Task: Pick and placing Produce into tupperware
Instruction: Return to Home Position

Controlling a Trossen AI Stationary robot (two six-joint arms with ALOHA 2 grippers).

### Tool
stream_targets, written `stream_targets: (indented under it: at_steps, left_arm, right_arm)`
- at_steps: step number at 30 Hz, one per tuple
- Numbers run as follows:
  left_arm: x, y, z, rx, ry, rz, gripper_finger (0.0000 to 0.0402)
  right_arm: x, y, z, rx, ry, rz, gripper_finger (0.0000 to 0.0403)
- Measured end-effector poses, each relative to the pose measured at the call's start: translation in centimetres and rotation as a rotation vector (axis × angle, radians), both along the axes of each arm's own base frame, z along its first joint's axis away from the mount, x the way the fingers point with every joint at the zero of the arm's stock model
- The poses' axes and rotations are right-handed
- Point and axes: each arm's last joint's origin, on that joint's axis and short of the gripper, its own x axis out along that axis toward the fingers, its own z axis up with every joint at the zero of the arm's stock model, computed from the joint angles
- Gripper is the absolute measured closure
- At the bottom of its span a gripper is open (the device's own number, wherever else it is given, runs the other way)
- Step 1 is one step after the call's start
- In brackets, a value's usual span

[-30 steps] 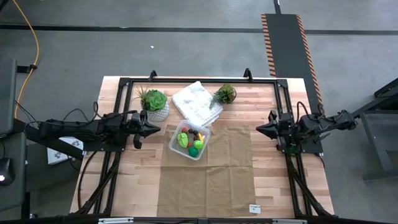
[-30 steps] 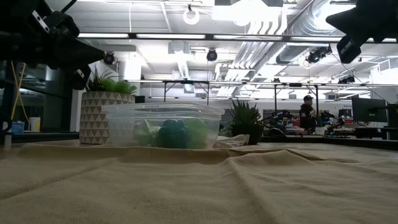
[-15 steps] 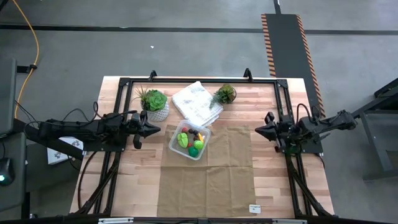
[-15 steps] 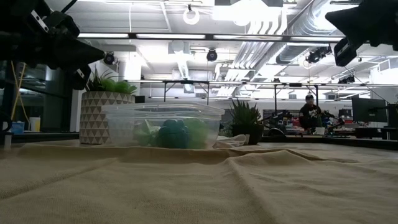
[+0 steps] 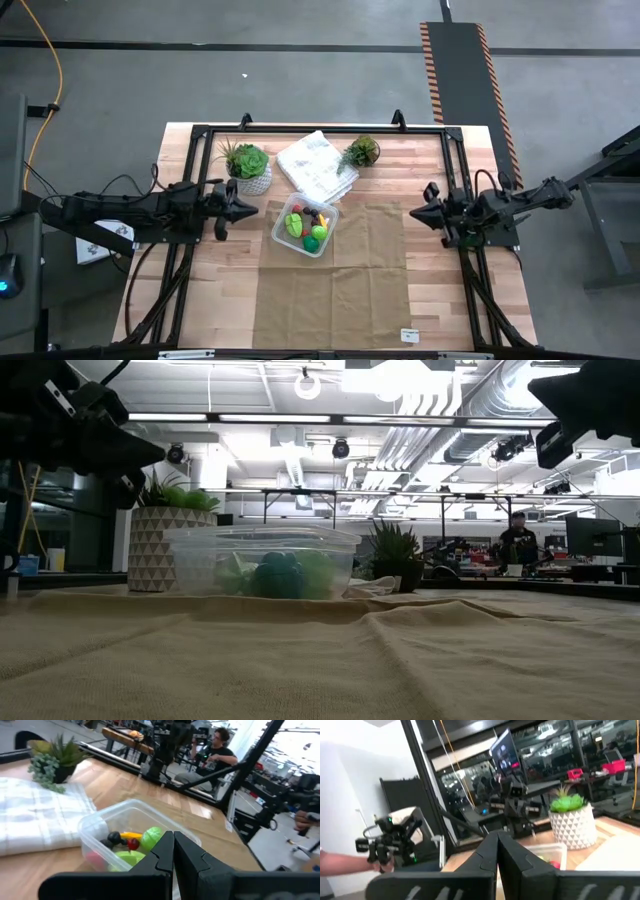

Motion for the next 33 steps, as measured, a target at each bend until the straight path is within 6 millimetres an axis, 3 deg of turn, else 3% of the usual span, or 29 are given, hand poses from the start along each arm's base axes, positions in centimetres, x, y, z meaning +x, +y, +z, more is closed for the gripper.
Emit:
stream_targets:
  at_steps: [9,23,33]
  left_arm:
    - [-0.3,-0.2,-0.3,-0.023,0.033,-0.034,0.0401]
    - [-1.2,-0.3,0.8,0.047,-0.096,-0.032,0.0402]
    - [-1.1,-0.3,0.8,0.041,-0.096,-0.033,0.0401]
  right_arm:
    - [0.0,0.1,-0.2,0.002,0.02,0.021,0.0403]
    - [0.0,0.1,-0.2,0.001,0.015,0.023,0.0403]
    - [0.2,0.2,-1.1,-0.035,0.107,0.061,0.0403]
